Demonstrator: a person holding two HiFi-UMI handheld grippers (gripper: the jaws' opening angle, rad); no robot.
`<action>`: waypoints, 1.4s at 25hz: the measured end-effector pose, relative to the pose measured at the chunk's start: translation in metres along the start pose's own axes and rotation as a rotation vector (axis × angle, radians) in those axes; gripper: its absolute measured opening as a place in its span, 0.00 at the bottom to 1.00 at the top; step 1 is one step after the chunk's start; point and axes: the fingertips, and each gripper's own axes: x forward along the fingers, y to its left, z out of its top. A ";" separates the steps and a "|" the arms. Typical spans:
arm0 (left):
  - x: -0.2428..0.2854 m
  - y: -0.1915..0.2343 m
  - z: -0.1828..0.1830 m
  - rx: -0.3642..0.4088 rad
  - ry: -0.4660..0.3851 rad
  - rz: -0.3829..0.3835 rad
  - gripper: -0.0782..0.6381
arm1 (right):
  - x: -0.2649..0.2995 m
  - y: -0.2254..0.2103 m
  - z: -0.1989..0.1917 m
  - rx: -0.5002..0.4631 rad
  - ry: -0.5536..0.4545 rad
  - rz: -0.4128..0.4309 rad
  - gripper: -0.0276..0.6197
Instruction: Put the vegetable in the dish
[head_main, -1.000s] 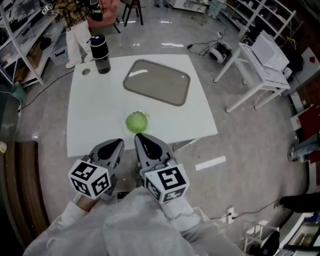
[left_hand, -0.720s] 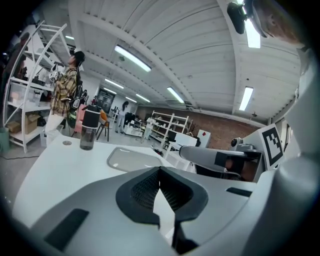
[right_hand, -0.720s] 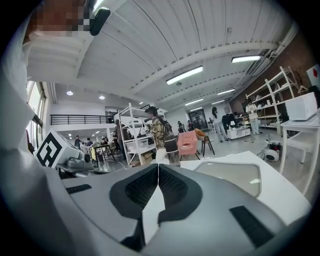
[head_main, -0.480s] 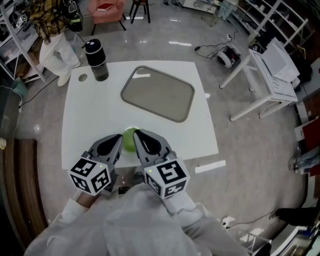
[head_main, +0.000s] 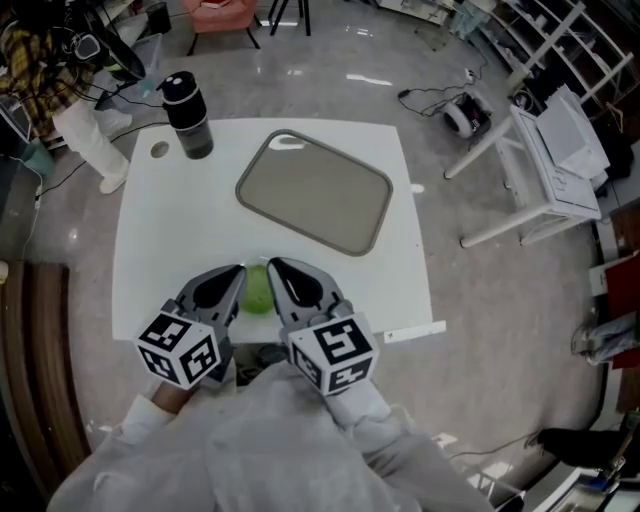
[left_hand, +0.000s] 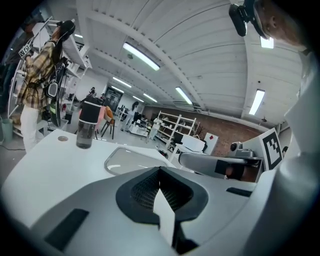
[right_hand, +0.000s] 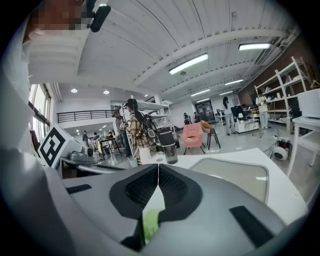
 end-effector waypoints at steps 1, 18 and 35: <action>0.000 0.001 0.001 -0.004 0.001 0.004 0.12 | 0.001 -0.001 0.000 0.007 0.003 0.003 0.06; -0.003 0.028 0.001 -0.017 0.061 -0.008 0.12 | 0.018 -0.004 -0.012 0.072 0.038 -0.056 0.06; -0.011 0.063 -0.018 -0.115 0.143 -0.009 0.12 | 0.023 -0.002 -0.042 0.164 0.107 -0.106 0.06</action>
